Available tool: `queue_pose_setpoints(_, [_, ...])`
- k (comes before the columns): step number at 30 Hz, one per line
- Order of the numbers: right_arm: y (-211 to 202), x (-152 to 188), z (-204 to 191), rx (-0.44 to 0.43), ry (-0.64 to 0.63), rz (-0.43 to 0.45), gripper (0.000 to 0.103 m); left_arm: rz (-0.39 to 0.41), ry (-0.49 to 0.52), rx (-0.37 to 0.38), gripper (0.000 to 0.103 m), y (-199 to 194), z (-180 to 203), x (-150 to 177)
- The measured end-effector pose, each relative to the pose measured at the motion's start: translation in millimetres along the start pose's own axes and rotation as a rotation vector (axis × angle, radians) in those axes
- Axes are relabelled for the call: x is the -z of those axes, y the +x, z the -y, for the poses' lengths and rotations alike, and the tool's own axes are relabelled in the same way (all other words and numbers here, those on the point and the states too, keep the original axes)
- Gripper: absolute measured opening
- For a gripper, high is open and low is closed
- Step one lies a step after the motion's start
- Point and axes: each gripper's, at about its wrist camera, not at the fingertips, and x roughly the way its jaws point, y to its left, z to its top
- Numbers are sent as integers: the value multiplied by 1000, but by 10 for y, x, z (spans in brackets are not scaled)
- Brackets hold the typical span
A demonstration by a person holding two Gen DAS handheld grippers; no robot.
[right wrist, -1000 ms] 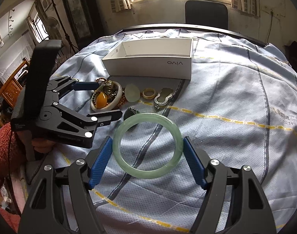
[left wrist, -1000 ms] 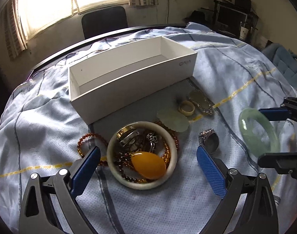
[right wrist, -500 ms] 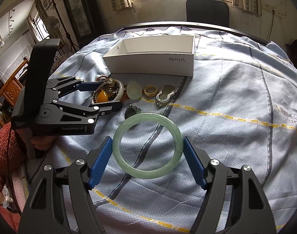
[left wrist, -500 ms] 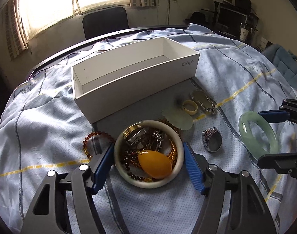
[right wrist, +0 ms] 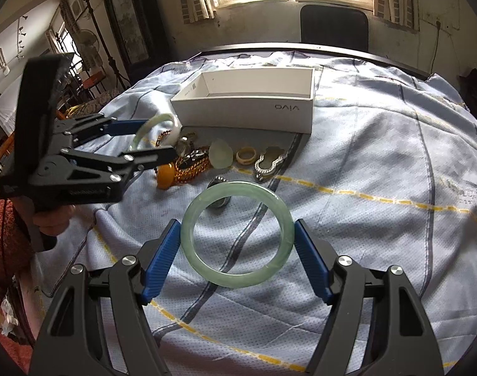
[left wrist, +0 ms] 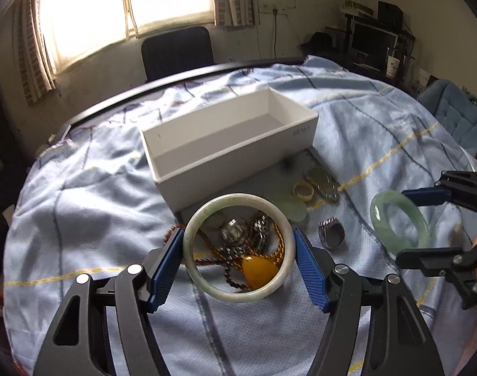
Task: Organize jewelry
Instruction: 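Lower the jade bangle into the box with right tool while left places cream bangle, then grasp the silver ring with the dark stone using the right tool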
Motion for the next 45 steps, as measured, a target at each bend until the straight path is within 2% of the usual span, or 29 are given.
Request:
queue_pose_setpoints(4, [-70, -201, 43, 23, 34, 46, 71, 28, -34, -6, 70, -98, -65, -177])
queue_pose_setpoints(6, [-94, -382, 37, 73, 31, 77, 71, 18, -70, -3, 70, -90, -120, -344])
queue_pose_setpoints(8, [-72, -627, 26, 117, 25, 92, 71, -9, -113, 21, 70, -49, -180, -547])
queue_pose_setpoints(12, [98, -1083, 149, 100, 95, 78, 71, -102, -201, 52, 70, 175, -319, -906])
queue_pose_setpoints(15, [358, -1354, 291, 82, 139, 48, 71, -157, -255, 68, 70, 413, -417, -1031])
queue_pose_setpoints(19, [705, -1481, 480, 43, 183, -3, 71, -235, -332, 100, 70, 746, -613, -1022])
queue_pose_setpoints(22, [784, -1500, 473, 24, 163, 16, 72, -204, -327, 88, 73, 779, -688, -1018])
queue_pose_setpoints(23, [778, -1492, 465, 7, 156, 23, 72, -196, -327, 84, 77, 775, -704, -1019])
queue_pose_setpoints(26, [730, -1511, 446, 4, 143, 43, 72, -174, -332, 99, 80, 761, -736, -1045])
queue_pose_setpoints(29, [558, -1431, 457, -9, 158, 54, 72, -155, -319, 101, 81, 657, -727, -1046])
queue_pose_setpoints(32, [304, -1135, 438, -41, 147, 36, 72, -133, -296, 94, 81, 427, -723, -943])
queue_pose_setpoints(38, [65, -353, 204, -43, 83, -21, 72, -78, -208, 40, 81, -94, -577, -419])
queue_pose_setpoints(42, [78, -96, -59, -69, 33, -16, 69, -65, -173, 26, 82, -227, -372, -85])
queue_pose_setpoints(45, [150, -78, -205, -38, -9, -24, 63, -78, -173, 29, 82, -193, -250, 75])
